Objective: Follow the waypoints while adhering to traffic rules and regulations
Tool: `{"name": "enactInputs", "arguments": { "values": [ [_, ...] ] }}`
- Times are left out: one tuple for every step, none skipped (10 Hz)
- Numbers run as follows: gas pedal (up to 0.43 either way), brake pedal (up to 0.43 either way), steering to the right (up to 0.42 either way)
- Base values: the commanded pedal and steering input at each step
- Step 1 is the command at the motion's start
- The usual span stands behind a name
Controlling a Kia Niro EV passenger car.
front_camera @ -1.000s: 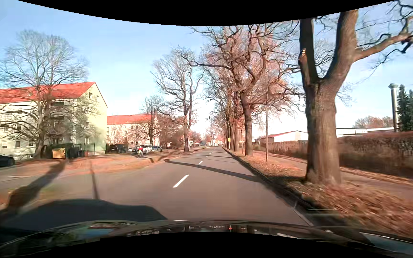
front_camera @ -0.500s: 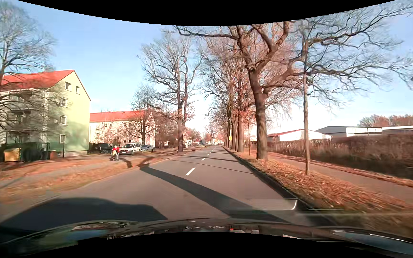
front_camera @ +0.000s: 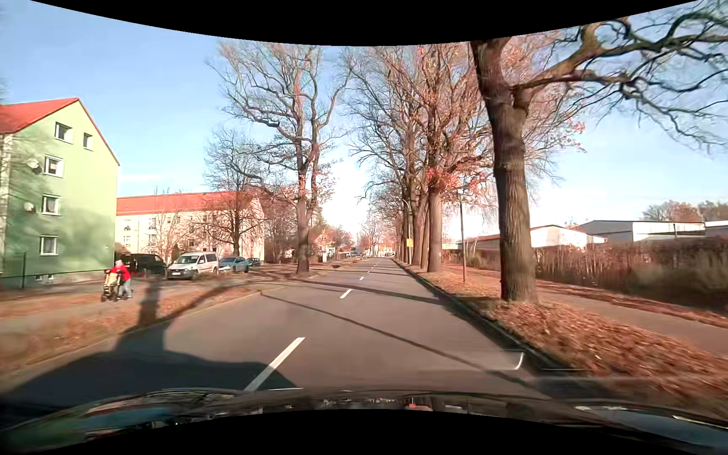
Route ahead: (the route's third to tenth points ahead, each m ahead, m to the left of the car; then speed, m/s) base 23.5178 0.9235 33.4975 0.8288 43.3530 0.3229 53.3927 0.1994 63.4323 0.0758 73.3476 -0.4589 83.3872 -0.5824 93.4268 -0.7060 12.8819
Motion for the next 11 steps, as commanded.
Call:
{"name": "enactInputs", "arguments": {
  "values": [
    [0.11,0.0,0.0],
    [0.11,0.0,0.0],
    [0.11,0.0,0.0],
    [0.11,0.0,0.0],
    [0.11,0.0,0.0],
    [0.11,0.0,0.001],
    [0.11,0.0,0.0],
    [0.11,0.0,0.0],
    [0.11,0.0,0.0],
    [0.11,0.0,0.0],
    [0.11,0.0,0.0]
  ]
}}
